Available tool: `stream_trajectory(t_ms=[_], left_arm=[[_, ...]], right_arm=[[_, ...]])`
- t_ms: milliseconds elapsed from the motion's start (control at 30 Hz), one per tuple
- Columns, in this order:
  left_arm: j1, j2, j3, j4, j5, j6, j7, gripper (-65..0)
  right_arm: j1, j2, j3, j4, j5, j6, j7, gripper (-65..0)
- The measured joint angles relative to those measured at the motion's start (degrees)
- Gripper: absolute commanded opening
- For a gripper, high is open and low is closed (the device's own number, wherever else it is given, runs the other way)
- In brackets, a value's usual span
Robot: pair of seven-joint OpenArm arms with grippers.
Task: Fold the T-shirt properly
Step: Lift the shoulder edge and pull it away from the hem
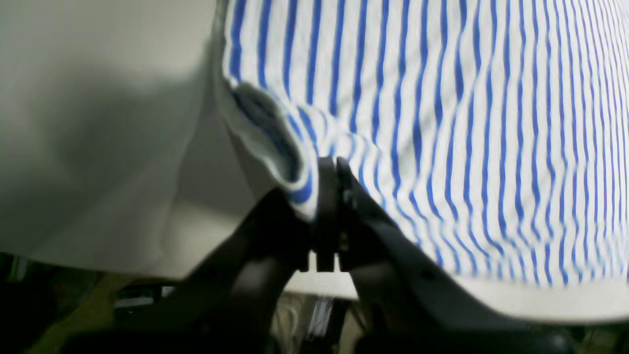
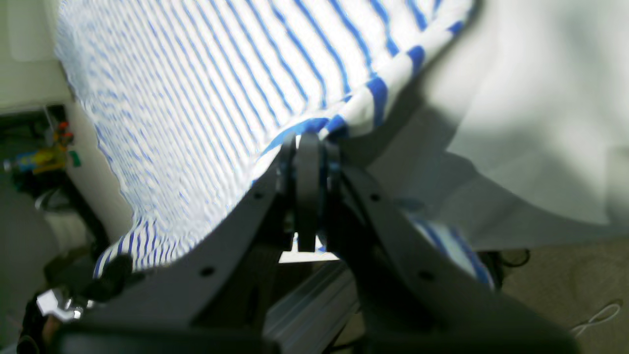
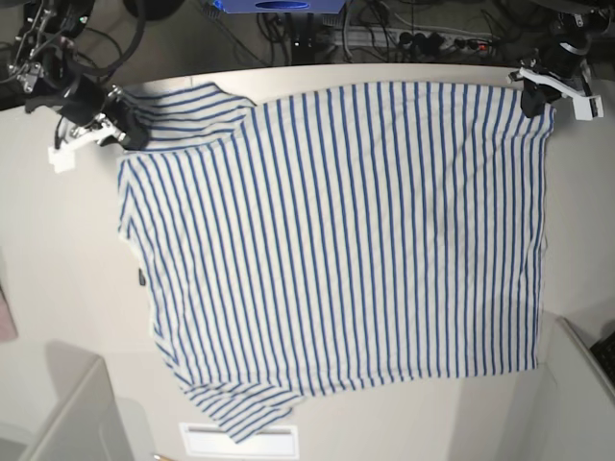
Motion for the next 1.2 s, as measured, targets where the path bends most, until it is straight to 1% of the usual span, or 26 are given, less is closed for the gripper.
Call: stream_trajectory(t_ms=[100, 233, 333, 600, 733, 1000, 1033, 1100, 1200], left_arm=[[-1.3, 0.0, 0.1, 0.1, 0.5, 1.9, 0.1, -65.0], [-2.6, -0.4, 3.4, 0.1, -0.3, 1.8, -0.2, -65.0], [-3.7, -0.3, 4.3, 0.1, 0.1, 4.2, 0.3, -65.0], [-7.9, -0.4, 4.4, -0.1, 0.1, 4.8, 0.0, -65.0], [-8.9, -0.5, 4.3, -0.1, 0.5, 8.9, 0.1, -65.0], [-11.5, -0.5, 4.4, -0.7, 0.2, 8.7, 0.2, -65.0], [-12.0, -0.5, 4.4, -1.0, 0.7, 8.7, 0.2, -65.0], [-13.1, -0.5, 4.4, -1.2, 3.7, 8.7, 0.2, -65.0], [-15.0, -0.4, 6.8, -1.3, 9.0, 8.9, 0.0, -65.0]], right_arm=[[2.2, 0.0, 0.0, 0.1, 0.0, 0.0, -0.3, -65.0], [4.0, 0.0, 0.0, 0.1, 0.0, 0.0, -0.7, -65.0], [5.8, -0.1, 0.0, 0.1, 0.0, 0.0, -0.7, -65.0], [10.9, 0.0, 0.0, -0.9, 0.0, 0.0, -0.7, -65.0], [13.6, 0.0, -0.3, -5.4, -0.2, 0.0, -0.7, -65.0], [18.8, 0.2, -0.3, -12.7, -0.3, 0.0, -0.7, -65.0], [19.5, 0.3, -0.3, -13.8, -0.2, 0.0, -0.7, -65.0], [20.4, 0.9, -1.0, -15.7, -0.4, 0.0, -0.7, -65.0], [22.2, 2.4, -4.5, -17.3, -1.1, -0.2, -0.5, -65.0]])
